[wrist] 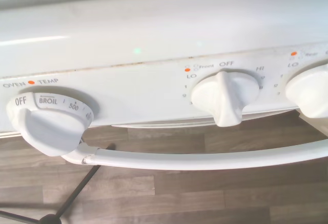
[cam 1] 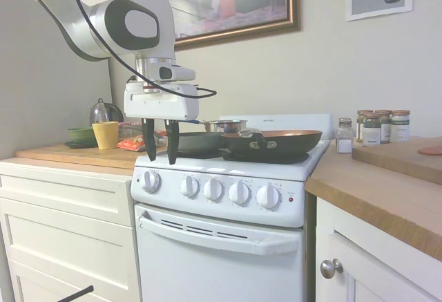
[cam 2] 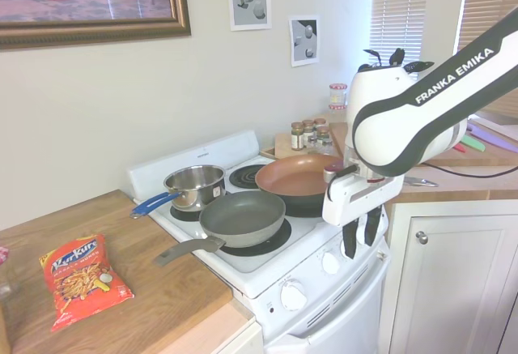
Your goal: Turn on the stove on the bottom left
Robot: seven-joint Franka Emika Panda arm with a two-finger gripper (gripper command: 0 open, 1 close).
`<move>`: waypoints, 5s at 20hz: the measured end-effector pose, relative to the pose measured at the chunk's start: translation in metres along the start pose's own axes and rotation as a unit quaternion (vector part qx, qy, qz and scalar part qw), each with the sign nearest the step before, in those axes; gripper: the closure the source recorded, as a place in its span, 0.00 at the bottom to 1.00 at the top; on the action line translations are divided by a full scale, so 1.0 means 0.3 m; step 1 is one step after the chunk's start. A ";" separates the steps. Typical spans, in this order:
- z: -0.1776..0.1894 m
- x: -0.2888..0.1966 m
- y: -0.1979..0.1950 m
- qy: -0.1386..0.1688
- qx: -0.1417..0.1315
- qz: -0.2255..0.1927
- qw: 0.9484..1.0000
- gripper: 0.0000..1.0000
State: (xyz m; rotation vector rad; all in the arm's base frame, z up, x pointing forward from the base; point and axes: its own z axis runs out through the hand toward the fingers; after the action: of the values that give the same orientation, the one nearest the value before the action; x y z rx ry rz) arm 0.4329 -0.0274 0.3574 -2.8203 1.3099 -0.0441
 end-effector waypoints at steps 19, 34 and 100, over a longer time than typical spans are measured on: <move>0.086 -0.005 -0.009 0.002 -0.008 -0.009 1.000 1.00; 0.146 0.047 -0.021 0.003 -0.015 -0.004 1.000 1.00; 0.222 0.177 -0.191 0.015 -0.030 0.001 0.999 1.00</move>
State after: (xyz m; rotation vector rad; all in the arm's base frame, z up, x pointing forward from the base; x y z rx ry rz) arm 0.5136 -0.0299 0.2940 -2.8796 1.3436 -0.0477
